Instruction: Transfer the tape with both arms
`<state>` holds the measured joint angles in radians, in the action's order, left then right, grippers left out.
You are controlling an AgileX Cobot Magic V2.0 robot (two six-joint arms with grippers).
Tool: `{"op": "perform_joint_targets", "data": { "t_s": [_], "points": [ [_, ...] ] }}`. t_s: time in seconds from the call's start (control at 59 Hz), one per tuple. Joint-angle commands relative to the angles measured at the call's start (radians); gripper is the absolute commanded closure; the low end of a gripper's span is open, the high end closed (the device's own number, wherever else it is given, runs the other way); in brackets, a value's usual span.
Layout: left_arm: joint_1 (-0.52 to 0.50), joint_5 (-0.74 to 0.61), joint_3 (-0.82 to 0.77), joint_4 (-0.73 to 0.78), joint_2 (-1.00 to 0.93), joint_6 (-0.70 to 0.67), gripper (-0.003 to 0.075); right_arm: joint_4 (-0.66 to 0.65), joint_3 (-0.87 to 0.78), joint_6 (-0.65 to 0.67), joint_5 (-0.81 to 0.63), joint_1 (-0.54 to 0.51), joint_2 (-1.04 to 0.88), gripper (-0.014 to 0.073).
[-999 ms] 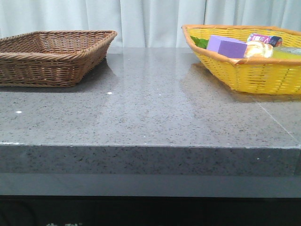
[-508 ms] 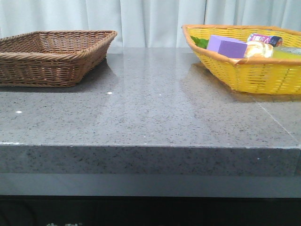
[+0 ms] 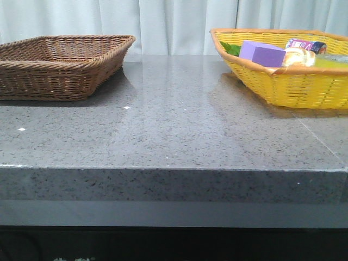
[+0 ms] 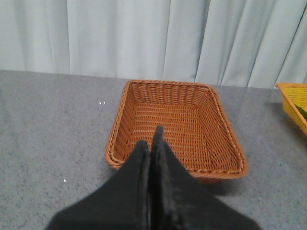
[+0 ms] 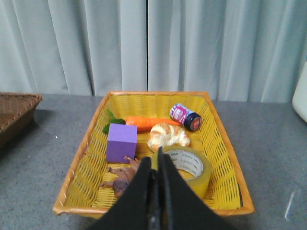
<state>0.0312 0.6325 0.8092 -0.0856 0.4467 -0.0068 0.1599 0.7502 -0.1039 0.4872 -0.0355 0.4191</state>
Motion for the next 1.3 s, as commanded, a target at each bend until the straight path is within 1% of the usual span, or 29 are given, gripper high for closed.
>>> {"op": "perform_joint_targets", "data": {
  "t_s": [0.0,0.305,0.423,0.474,0.525,0.542,0.576,0.593,0.61,0.627,0.694,0.711,0.728,0.745,0.762,0.779,0.796,0.813,0.864,0.948,1.05,1.169,1.287],
  "points": [
    [0.006,-0.058,0.03,-0.054,0.051,0.001,0.074,-0.014,0.039,-0.009,-0.051,-0.005,0.073,0.0662],
    [0.006,-0.062,0.01,-0.062,0.144,0.001,0.074,-0.014,0.034,-0.009,-0.019,-0.005,0.238,0.0662],
    [0.006,-0.06,0.01,-0.039,0.179,0.001,0.0739,-0.014,0.034,-0.009,-0.003,-0.005,0.281,0.0662],
    [0.006,-0.06,0.01,-0.035,0.189,0.001,0.0727,-0.016,0.034,-0.009,-0.005,-0.005,0.296,0.0656],
    [0.006,-0.062,0.01,-0.035,0.196,0.001,0.0675,-0.015,0.034,-0.009,-0.006,-0.005,0.304,0.0633],
    [0.006,-0.064,0.01,-0.035,0.196,0.001,0.0654,-0.015,0.034,-0.009,-0.006,-0.005,0.307,0.061],
    [0.006,-0.069,0.01,-0.035,0.199,0.001,0.059,-0.015,0.034,-0.009,-0.006,-0.005,0.31,0.0557],
    [0.006,-0.069,0.01,-0.035,0.199,0.001,0.0543,-0.015,0.034,-0.009,-0.006,-0.005,0.31,0.053],
    [0.006,-0.071,0.01,-0.035,0.199,0.001,0.051,-0.015,0.034,-0.009,-0.006,-0.005,0.31,0.0484],
    [0.006,-0.073,0.01,-0.035,0.199,0.007,0.0455,-0.015,0.034,-0.009,-0.006,-0.005,0.31,0.0451],
    [0.006,-0.079,0.01,-0.035,0.199,0.007,0.0279,-0.018,0.034,-0.009,-0.007,-0.005,0.31,0.0268],
    [0.006,-0.079,0.01,-0.035,0.199,0.007,0.025,-0.02,0.034,-0.009,-0.007,-0.005,0.31,0.0214],
    [0.006,-0.079,0.01,-0.035,0.199,0.007,0.0212,-0.021,0.034,-0.009,-0.007,-0.005,0.31,0.0179],
    [0.006,-0.079,0.01,-0.035,0.199,0.007,0.0191,-0.021,0.034,-0.009,-0.007,-0.005,0.31,0.0132],
    [0.006,-0.079,0.01,-0.035,0.199,0.007,0.0167,-0.022,0.034,-0.009,-0.007,-0.005,0.31,0.0103],
    [0.006,-0.079,0.01,-0.035,0.199,0.007,0.0157,-0.023,0.034,-0.009,-0.007,-0.005,0.31,0.0064],
    [0.006,-0.079,0.01,-0.035,0.201,0.007,0.0148,-0.023,0.034,-0.009,-0.006,-0.005,0.31,0.0043],
    [0.008,-0.079,0.01,-0.039,0.201,0.007,0.0147,-0.023,0.034,-0.009,-0.006,-0.005,0.31,0.0016],
    [0.024,-0.082,0.01,-0.051,0.201,0.007,0.016,-0.028,0.034,-0.009,-0.007,-0.005,0.31,-0.0016],
    [0.085,-0.089,0.01,-0.055,0.201,0.007,0.0183,-0.029,0.056,0.009,0.009,-0.005,0.323,-0.0017],
    [0.2,-0.093,0.01,-0.055,0.201,0.046,0.0197,-0.033,0.118,0.042,0.066,-0.024,0.372,-0.0017],
    [0.336,-0.102,0.01,-0.054,0.201,0.051,0.0197,-0.033,0.239,0.055,0.158,-0.085,0.483,-0.0017],
    [0.445,-0.13,0.01,-0.054,0.201,0.051,0.0197,-0.033,0.36,0.056,0.27,-0.148,0.6,-0.0017]
  ]
}}
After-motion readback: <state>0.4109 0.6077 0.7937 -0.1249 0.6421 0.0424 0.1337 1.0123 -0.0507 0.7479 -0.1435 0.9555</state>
